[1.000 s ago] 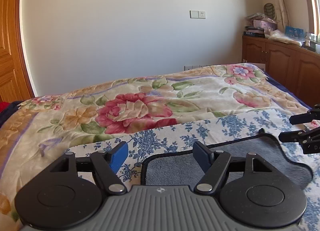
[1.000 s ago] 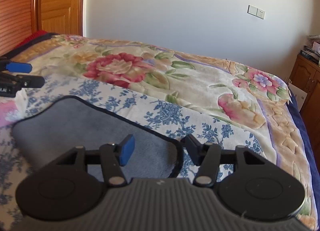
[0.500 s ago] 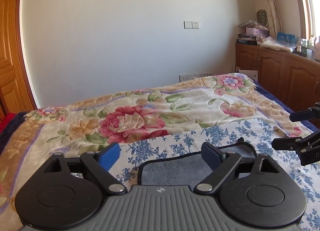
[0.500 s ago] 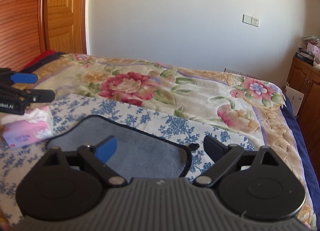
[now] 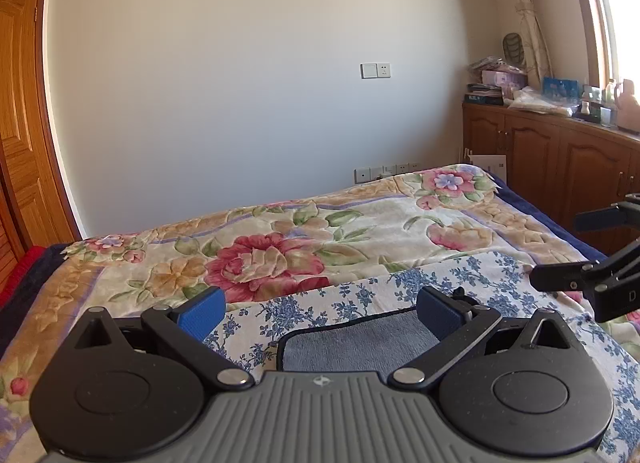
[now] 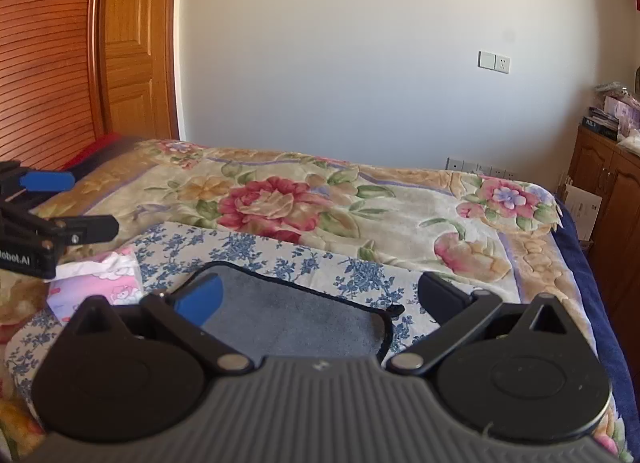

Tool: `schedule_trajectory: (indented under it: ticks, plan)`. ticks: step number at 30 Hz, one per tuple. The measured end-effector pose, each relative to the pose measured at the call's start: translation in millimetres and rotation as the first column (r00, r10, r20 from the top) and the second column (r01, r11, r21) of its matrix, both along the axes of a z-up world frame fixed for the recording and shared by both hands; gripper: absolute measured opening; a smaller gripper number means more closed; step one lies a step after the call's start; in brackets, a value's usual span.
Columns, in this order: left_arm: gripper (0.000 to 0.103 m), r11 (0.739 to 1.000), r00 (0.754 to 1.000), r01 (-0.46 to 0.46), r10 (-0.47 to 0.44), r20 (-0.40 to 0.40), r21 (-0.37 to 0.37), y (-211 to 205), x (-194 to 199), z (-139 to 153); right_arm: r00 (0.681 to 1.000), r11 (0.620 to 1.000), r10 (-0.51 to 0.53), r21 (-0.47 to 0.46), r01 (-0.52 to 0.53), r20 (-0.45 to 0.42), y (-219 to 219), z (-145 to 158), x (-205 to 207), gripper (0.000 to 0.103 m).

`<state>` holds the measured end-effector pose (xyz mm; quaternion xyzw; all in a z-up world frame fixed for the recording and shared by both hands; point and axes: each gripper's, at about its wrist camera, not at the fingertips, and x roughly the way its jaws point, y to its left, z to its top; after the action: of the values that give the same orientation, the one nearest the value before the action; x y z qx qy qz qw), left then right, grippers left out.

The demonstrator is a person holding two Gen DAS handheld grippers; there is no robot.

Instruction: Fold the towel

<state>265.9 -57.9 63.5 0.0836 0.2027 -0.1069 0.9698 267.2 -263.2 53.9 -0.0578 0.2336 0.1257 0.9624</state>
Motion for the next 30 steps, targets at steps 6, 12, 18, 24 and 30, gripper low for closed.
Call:
schedule_trajectory:
  ticks: [6, 12, 18, 24, 30]
  plan:
    - [0.103, 1.0, 1.0, -0.009, 0.009, 0.001, -0.012, 3.4, -16.3, 9.4, 1.0, 1.0, -0.004, -0.009, 0.004, 0.013, 1.3, 10.9, -16.1, 0.103]
    - [0.103, 1.0, 1.0, -0.009, 0.009, 0.012, -0.003, 2.6, -34.0, 21.2, 1.0, 1.0, 0.002, -0.003, -0.001, 0.025, 3.6, 20.2, -32.6, 0.103]
    - [0.103, 1.0, 1.0, -0.012, 0.013, 0.023, -0.002, 3.4, -52.9, 33.4, 0.999, 1.0, 0.015, 0.004, -0.015, 0.034, 8.5, 26.2, -49.7, 0.103]
    - [0.103, 1.0, 0.999, -0.008, 0.008, 0.033, -0.003, 1.0, -74.5, 42.7, 0.999, 1.0, 0.029, -0.002, -0.029, 0.045, 12.1, 32.0, -69.4, 0.103]
    - [0.103, 1.0, 0.999, -0.006, 0.007, 0.039, -0.012, 3.1, -94.7, 48.2, 0.998, 1.0, 0.028, 0.011, -0.028, 0.048, 11.9, 35.4, -84.8, 0.103]
